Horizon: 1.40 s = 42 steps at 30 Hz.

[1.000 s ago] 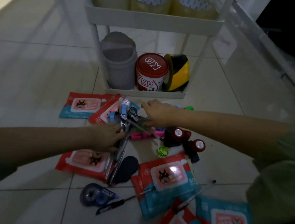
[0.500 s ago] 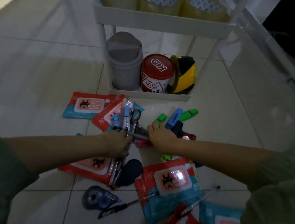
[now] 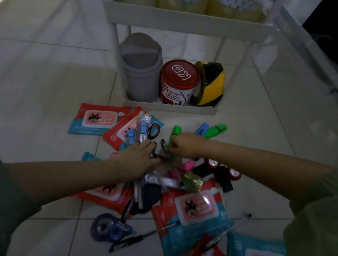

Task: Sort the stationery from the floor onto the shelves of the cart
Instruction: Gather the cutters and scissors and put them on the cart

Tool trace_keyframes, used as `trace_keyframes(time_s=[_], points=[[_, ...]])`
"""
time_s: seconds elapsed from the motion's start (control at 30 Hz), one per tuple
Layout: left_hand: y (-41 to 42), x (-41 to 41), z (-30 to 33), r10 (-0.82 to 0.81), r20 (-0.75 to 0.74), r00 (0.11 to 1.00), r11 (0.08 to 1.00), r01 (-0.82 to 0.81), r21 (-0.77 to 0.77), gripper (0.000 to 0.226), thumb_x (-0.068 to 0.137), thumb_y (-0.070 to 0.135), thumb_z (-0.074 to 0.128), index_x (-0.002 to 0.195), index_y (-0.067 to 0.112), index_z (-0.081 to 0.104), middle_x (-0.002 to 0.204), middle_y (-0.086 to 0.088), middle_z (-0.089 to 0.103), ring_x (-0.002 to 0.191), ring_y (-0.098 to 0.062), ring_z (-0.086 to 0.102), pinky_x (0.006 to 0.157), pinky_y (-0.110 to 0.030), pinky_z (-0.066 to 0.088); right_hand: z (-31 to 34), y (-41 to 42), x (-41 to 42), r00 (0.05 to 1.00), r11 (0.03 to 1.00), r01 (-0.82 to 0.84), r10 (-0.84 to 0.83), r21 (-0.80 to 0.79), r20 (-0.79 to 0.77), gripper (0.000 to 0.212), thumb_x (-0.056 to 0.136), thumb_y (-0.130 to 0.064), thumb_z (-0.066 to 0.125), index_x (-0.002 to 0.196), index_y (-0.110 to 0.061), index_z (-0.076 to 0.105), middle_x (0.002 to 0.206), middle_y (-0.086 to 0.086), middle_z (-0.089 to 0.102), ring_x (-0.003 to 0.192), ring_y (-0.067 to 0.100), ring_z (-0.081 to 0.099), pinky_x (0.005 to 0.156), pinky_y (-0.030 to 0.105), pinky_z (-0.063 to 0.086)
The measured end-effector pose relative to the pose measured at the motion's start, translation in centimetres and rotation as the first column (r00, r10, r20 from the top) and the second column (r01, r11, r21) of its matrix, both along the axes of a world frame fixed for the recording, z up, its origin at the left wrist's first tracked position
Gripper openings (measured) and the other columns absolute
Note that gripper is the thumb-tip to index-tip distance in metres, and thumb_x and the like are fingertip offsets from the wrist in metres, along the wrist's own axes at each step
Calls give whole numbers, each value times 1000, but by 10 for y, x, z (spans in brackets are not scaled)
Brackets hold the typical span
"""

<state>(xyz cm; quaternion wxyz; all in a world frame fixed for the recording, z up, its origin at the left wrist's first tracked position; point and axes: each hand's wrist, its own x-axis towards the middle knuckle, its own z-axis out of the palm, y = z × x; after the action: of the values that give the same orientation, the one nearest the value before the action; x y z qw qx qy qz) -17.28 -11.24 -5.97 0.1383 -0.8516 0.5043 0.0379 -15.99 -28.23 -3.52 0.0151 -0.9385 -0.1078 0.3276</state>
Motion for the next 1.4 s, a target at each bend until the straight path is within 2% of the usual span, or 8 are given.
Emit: trace_keyframes(time_s=[0.17, 0.37, 0.47, 0.57, 0.7, 0.8, 0.93, 1.4], points=[[-9, 1, 2, -36, -109, 993, 992, 49, 117, 33, 93, 11, 40, 122, 6, 56, 129, -26, 43, 129, -39, 35, 87, -42, 43, -3, 7, 20, 987, 999, -41, 45, -30, 154, 50, 98, -17, 38, 143, 0, 22, 144, 23, 30, 131, 36, 31, 101, 44, 35], [-13, 2, 6, 98, -215, 972, 966, -41, 256, 40, 93, 14, 41, 132, 9, 45, 136, -17, 36, 129, -29, 29, 94, -35, 36, -18, 27, 30, 951, 953, -250, 275, -169, 144, 61, 99, -13, 34, 149, -2, -1, 158, 14, 5, 146, 34, 6, 112, 51, 26], [3, 5, -1, -29, -126, 992, 998, 35, 51, 28, 66, 23, 69, 92, 14, 72, 92, -11, 64, 90, -23, 62, 67, -24, 49, -32, 32, 28, 943, 962, -232, 258, -143, 209, 63, 98, -13, 38, 148, 0, 3, 155, 16, 14, 141, 33, 21, 102, 48, 36], [17, 5, -4, -92, -146, 985, 996, 93, 0, 16, 56, 17, 57, 65, 14, 70, 65, -4, 61, 60, -19, 61, 46, -23, 46, -37, 32, 32, 921, 959, -238, 274, -157, 276, 59, 96, -12, 41, 147, -2, 12, 151, 17, 22, 138, 36, 22, 102, 47, 36], [24, 7, -4, -93, -68, 993, 996, 93, 7, 18, 53, 29, 61, 67, 25, 72, 66, 5, 63, 60, -11, 59, 48, -16, 44, -38, 31, 30, 939, 956, -252, 279, -151, 201, 63, 98, -13, 40, 149, -3, 5, 159, 13, 4, 146, 37, -2, 116, 51, 17], [21, 4, -1, -36, -178, 983, 999, 39, 12, 25, 61, 24, 74, 85, 17, 72, 80, -5, 65, 74, -22, 62, 58, -26, 49, -31, 26, 27, 936, 955, -270, 290, -119, 198, 62, 94, -13, 46, 146, -4, 15, 154, 14, 18, 141, 32, 20, 107, 45, 32], [11, 1, -3, 83, -278, 957, 990, -46, 137, 36, 95, 20, 40, 130, 12, 48, 123, -11, 49, 114, -27, 42, 91, -34, 35, -25, 20, 28, 929, 949, -272, 303, -160, 213, 57, 93, -16, 49, 142, -5, 22, 144, 15, 35, 129, 32, 33, 95, 43, 39], [13, -7, 2, 189, -306, 933, 971, -131, 199, 38, 97, 25, 35, 131, 8, 43, 127, -13, 48, 115, -27, 43, 92, -34, 35, -5, 8, 17, 967, 897, -216, 250, -385, 39, 61, 87, -34, 60, 140, -16, 34, 139, 16, 37, 129, 34, 31, 100, 42, 38]])
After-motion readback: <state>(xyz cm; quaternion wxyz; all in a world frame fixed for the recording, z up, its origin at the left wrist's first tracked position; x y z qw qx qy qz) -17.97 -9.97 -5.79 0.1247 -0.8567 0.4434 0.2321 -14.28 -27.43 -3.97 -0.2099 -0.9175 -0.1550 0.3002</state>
